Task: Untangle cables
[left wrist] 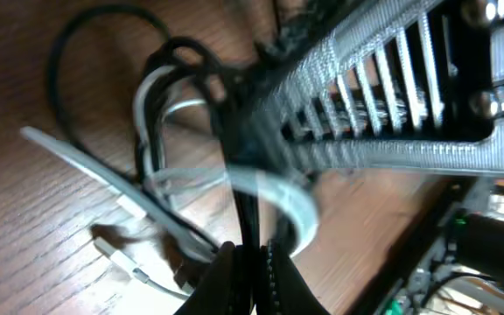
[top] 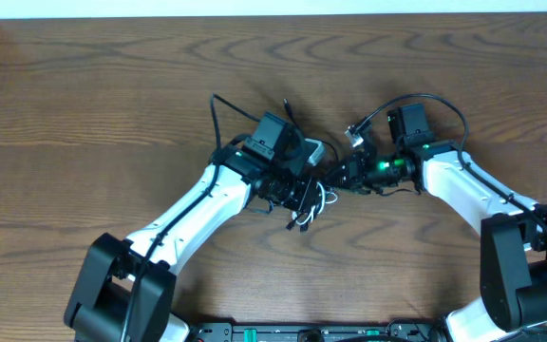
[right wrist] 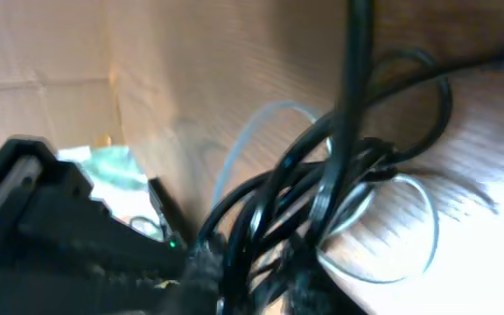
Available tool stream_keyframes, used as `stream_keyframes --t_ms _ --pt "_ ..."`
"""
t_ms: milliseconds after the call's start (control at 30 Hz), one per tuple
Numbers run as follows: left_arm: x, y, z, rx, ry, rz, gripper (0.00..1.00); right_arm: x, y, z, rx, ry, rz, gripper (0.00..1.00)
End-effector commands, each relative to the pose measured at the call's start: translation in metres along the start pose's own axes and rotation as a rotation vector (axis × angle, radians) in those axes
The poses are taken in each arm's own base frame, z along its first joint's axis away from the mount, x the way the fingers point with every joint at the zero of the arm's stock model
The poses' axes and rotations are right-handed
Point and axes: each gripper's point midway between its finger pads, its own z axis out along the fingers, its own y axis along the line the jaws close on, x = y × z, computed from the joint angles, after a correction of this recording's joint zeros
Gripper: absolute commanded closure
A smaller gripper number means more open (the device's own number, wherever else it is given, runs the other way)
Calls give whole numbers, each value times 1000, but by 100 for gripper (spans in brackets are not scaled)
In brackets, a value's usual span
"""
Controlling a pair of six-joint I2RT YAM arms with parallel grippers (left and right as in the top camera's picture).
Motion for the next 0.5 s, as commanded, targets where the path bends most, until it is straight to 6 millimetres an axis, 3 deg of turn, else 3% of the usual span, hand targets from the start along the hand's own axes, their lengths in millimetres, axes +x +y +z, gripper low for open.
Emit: stream_keyframes --t_ms 0,100,200,467 --pt "7 32 4 -171 11 -32 93 0 -34 -4 209 -36 36 93" --pt "10 61 -4 -344 4 -95 92 8 -66 -13 388 -36 71 99" --pt "13 74 -9 -420 -2 -130 93 14 -87 -23 522 -27 68 99" --pt "16 76 -9 -433 5 -150 92 19 -95 -25 560 -10 53 99"
